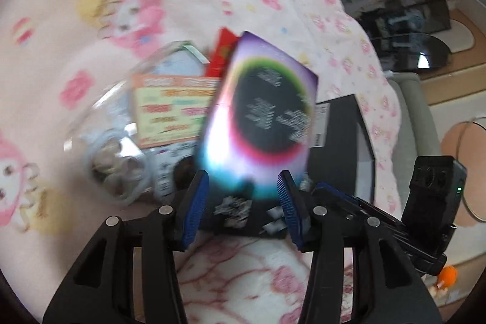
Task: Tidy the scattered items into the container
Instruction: 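Lift the Smart Devil box with the left gripper and turn it upright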
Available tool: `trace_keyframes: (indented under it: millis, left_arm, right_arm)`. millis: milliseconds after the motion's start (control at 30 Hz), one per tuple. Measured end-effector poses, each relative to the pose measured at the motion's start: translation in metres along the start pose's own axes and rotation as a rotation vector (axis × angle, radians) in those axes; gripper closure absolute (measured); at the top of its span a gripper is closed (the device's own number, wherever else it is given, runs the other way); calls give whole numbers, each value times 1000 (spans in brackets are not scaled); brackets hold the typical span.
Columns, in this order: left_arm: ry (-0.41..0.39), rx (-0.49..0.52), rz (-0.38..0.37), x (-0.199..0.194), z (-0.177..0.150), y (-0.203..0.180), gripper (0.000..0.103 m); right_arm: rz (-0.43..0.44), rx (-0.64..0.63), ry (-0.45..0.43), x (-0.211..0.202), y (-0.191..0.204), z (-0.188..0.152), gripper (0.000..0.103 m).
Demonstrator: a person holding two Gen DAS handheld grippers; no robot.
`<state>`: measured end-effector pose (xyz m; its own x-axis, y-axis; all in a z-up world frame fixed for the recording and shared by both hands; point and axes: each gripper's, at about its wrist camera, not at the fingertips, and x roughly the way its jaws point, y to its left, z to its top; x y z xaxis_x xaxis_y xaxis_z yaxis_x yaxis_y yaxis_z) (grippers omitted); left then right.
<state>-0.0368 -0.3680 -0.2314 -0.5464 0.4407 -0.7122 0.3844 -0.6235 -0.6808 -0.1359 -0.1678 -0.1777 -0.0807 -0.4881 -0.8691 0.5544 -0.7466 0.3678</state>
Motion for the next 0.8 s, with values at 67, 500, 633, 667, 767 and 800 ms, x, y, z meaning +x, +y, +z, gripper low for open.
trace_keyframes:
  millis: [67, 500, 633, 667, 767, 800]
  left_arm:
    - [13, -11, 30, -6, -8, 8, 56]
    - [-46, -49, -19, 20, 12, 31, 47]
    - [-47, -9, 32, 18, 9, 18, 50]
    - [-45, -6, 22, 15, 7, 15, 51]
    - [-69, 33, -27, 0, -2, -2, 51]
    - [-80, 53, -46, -8, -6, -11, 51]
  right_arm:
    - [-15, 15, 29, 13, -2, -5, 74]
    - [53, 39, 67, 54, 0, 9, 68]
    - [34, 15, 52, 55, 6, 12, 65]
    - [26, -5, 35, 49, 8, 11, 65]
    - [36, -27, -27, 22, 10, 9, 66]
    - [47, -28, -46, 12, 11, 9, 66]
